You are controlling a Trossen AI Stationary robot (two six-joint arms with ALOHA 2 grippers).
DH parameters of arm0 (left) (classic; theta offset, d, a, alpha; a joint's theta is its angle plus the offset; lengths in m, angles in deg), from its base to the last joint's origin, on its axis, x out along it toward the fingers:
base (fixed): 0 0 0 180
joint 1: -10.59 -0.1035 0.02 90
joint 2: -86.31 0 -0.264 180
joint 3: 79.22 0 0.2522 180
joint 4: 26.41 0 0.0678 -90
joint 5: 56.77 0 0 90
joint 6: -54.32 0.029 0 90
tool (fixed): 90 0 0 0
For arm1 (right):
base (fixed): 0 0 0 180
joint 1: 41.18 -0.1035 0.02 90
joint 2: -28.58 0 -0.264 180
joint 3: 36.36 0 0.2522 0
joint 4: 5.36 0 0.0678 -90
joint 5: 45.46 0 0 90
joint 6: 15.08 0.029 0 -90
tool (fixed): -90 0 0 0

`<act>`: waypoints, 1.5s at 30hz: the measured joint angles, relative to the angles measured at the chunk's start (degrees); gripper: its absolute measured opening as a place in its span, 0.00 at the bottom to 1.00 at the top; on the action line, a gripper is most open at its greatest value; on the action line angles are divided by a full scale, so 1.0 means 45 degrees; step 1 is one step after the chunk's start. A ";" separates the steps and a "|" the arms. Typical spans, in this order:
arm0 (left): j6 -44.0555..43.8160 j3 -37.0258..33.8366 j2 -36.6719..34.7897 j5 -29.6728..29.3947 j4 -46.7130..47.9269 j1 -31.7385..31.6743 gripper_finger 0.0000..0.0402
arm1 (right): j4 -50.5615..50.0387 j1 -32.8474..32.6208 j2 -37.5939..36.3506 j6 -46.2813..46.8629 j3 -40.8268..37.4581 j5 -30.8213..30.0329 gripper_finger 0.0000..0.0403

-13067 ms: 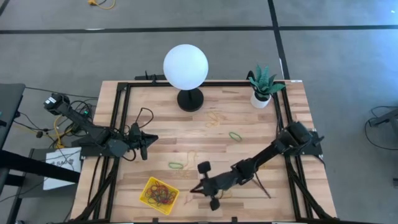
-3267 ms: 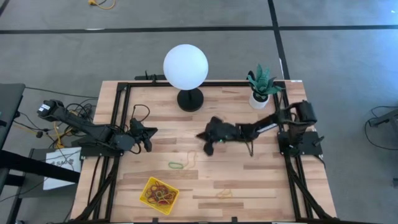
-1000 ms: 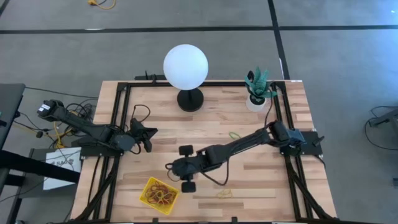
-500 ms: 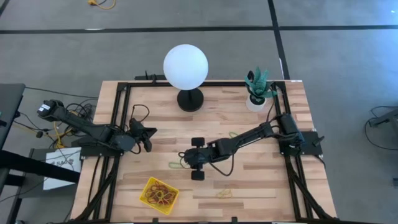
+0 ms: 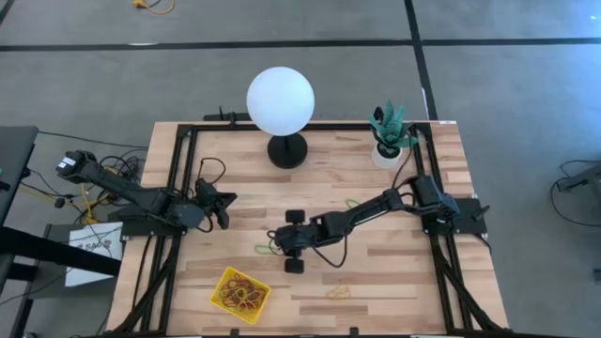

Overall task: Pick and place items into bin
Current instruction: Put the yellow rubber band into the yellow bin

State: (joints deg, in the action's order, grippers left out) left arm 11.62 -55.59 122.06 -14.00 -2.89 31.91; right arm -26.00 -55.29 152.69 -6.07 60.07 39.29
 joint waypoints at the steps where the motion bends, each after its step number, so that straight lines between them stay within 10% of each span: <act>1: 0.0000 0.0000 -0.0005 0.0000 0.0000 0.0005 0.07 | -0.0027 -0.0002 0.0020 0.0000 -0.0014 0.0046 0.20; 45: -0.0039 0.0000 -0.0001 0.0000 -0.0039 0.0001 0.07 | 0.1266 -0.0085 0.0856 0.0335 -0.0009 0.0164 0.20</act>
State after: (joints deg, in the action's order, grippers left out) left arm 11.45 -55.59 122.05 -14.00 -3.06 31.91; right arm -20.30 -55.67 156.54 -4.56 60.03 40.03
